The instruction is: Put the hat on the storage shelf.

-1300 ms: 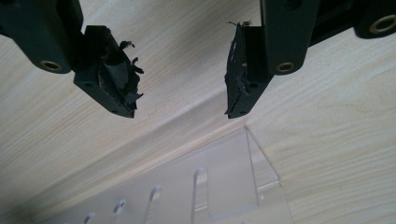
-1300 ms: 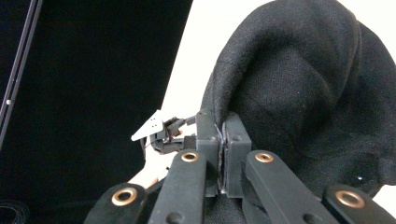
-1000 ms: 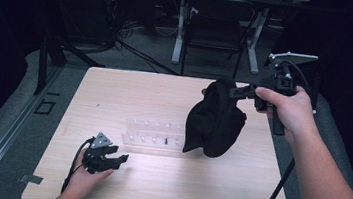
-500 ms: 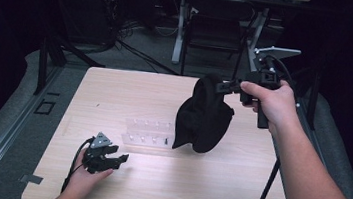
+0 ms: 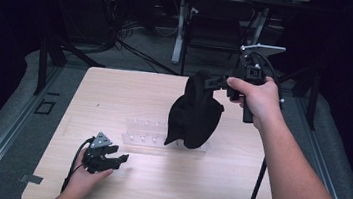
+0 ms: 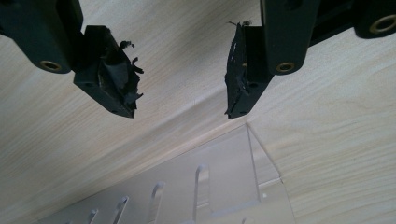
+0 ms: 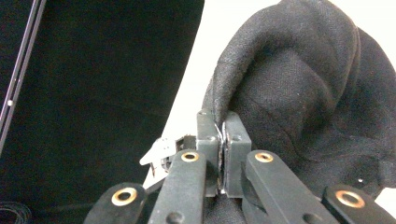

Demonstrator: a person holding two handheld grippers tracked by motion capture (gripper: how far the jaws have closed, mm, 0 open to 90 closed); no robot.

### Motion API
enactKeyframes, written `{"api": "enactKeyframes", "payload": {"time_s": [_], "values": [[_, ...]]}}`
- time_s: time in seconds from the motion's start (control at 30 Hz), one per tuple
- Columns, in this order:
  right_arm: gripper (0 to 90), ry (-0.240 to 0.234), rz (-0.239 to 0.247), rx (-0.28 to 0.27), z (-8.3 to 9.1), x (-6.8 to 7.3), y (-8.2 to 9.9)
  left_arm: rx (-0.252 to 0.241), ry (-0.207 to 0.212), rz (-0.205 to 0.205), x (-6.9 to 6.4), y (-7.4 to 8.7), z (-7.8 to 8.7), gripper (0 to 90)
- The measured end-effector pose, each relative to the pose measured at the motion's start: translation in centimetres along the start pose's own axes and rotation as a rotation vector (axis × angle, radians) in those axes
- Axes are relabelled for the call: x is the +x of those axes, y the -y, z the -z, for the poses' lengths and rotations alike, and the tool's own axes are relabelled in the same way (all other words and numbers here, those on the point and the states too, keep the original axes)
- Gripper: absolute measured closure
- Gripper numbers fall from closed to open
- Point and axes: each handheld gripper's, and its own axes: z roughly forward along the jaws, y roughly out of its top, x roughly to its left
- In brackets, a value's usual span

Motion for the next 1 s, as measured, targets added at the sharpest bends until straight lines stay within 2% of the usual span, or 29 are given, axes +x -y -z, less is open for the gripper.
{"api": "enactKeyframes", "payload": {"time_s": [0.23, 0.53, 0.6, 0.67, 0.77, 0.83, 1.0], "values": [[88.2, 0.009, -0.003, 0.007, -0.8, -0.1, -0.2, 0.011, 0.000, -0.006, -0.1, -0.1, 0.1, 43.7], [88.1, 0.001, 0.005, 0.012, -1.5, -0.1, -0.1, -0.028, 0.018, -0.007, -0.6, -0.7, 0.3, 43.7], [88.0, -0.006, 0.002, 0.008, -1.6, -0.2, 0.1, -0.035, 0.019, -0.018, -0.8, -1.1, 0.5, 43.8], [88.0, -0.014, 0.000, 0.003, -1.7, -0.4, 0.1, -0.062, 0.009, -0.044, -1.3, -1.7, 0.5, 43.9], [87.9, -0.020, -0.007, -0.001, -1.7, -0.7, 0.1, -0.082, 0.034, -0.072, -2.2, -2.6, 0.7, 46.7], [87.8, -0.021, -0.006, 0.003, -1.7, -0.8, 0.1, -0.091, 0.032, -0.098, -2.8, -3.1, 0.7, 47.4], [87.7, -0.024, -0.003, 0.001, -1.9, -0.8, 0.2, -0.082, 0.056, -0.118, -3.6, -4.1, 0.3, 52.4]]}}
